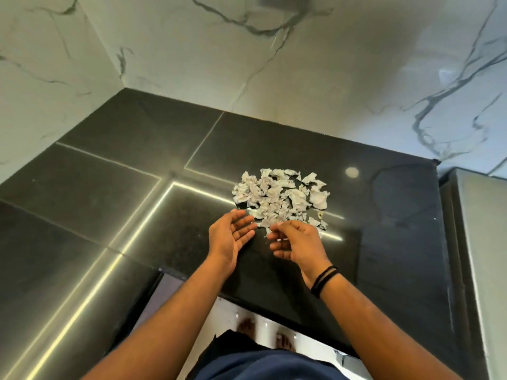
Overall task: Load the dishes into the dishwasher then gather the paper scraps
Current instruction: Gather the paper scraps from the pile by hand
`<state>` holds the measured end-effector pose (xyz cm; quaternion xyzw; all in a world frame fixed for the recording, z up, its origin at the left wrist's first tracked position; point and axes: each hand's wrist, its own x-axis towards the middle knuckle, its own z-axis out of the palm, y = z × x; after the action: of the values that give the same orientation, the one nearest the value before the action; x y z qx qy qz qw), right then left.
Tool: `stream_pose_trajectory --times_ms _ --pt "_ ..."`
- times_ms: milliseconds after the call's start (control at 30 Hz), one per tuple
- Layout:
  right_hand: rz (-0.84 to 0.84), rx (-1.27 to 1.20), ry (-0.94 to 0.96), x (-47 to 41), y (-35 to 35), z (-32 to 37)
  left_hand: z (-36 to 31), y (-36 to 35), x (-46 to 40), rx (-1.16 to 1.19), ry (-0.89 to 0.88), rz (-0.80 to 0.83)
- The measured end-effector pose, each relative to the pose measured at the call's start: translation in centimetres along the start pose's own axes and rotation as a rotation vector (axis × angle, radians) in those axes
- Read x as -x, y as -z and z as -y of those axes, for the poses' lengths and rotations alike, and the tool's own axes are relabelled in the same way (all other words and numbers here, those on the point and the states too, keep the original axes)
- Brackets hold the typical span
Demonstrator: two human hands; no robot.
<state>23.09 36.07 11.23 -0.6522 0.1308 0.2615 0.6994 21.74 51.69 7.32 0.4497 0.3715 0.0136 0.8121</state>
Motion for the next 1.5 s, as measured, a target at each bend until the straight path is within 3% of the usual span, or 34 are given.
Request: stream_pose_trajectory --times_ms 133,333,733,833,1033,1233,1300,1433,1500 --pt "-0.05 0.066 0.064 -0.9 -1.0 0.2 -0.5 0.3 -1.6 -0.066 -0.001 0.042" --pt "-0.257 0.525 0.268 -2.8 -1.2 -1.0 -0.1 1.3 -3.0 -0.05 0.039 0.088" --pt "-0.171 1.445 0.744 -8.7 -7.0 1.0 -1.1 2.8 -3.6 0.056 0.181 0.197" --pt "-0.19 1.6 0.778 -10.1 -7.8 1.2 -1.2 3.1 -3.6 0.073 0.194 0.199" --pt "-0.24 1.652 0.791 -11.9 -7.0 0.7 -1.7 2.9 -3.7 0.074 0.25 0.181" --pt "-0.426 1.338 0.799 -9.6 -6.6 0.7 -2.6 3.0 -4.4 0.208 0.342 0.182" --pt "-0.388 1.281 0.811 -7.7 -6.8 0.4 -2.9 3.2 -4.8 0.288 0.351 0.209" --pt "-0.094 1.339 0.725 -5.3 -7.7 0.5 -3.2 3.4 -5.7 0.41 0.326 0.248" --pt "-0.117 1.249 0.741 -5.9 -7.9 1.3 -3.1 3.3 -5.6 0.395 0.322 0.258"
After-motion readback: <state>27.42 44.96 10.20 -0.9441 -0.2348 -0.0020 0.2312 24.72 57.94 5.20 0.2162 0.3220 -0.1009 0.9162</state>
